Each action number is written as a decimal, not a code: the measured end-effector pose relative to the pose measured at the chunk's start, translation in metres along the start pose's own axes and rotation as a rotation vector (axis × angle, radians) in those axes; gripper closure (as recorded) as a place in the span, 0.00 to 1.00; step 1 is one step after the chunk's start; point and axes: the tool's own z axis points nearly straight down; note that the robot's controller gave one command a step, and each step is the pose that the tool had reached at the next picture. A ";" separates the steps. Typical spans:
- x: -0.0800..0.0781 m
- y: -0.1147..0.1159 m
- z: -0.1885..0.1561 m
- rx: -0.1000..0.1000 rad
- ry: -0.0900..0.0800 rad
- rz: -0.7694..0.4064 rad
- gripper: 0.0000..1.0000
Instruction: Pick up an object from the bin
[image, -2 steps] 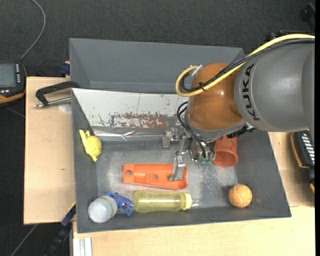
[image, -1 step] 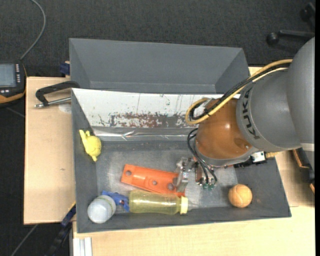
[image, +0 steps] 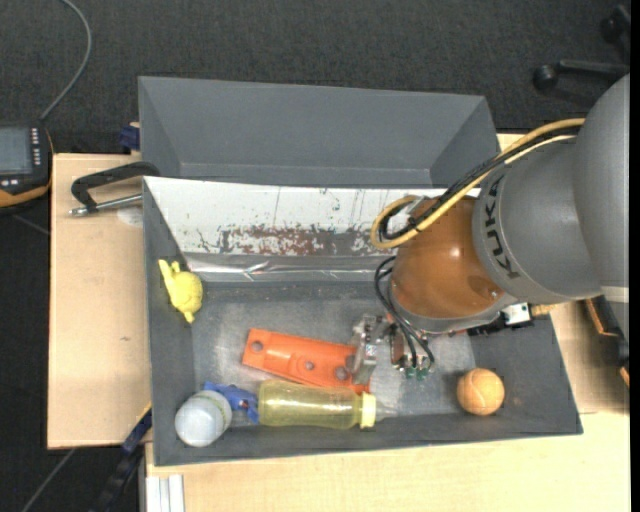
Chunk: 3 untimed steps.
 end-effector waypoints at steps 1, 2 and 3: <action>-0.003 0.017 -0.026 -0.001 -0.003 0.040 1.00; 0.001 0.004 -0.062 -0.002 -0.003 0.054 1.00; -0.025 0.005 -0.027 -0.004 -0.010 0.083 1.00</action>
Offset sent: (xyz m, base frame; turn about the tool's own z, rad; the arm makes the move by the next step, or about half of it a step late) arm -0.0034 -0.0010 0.0686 0.0595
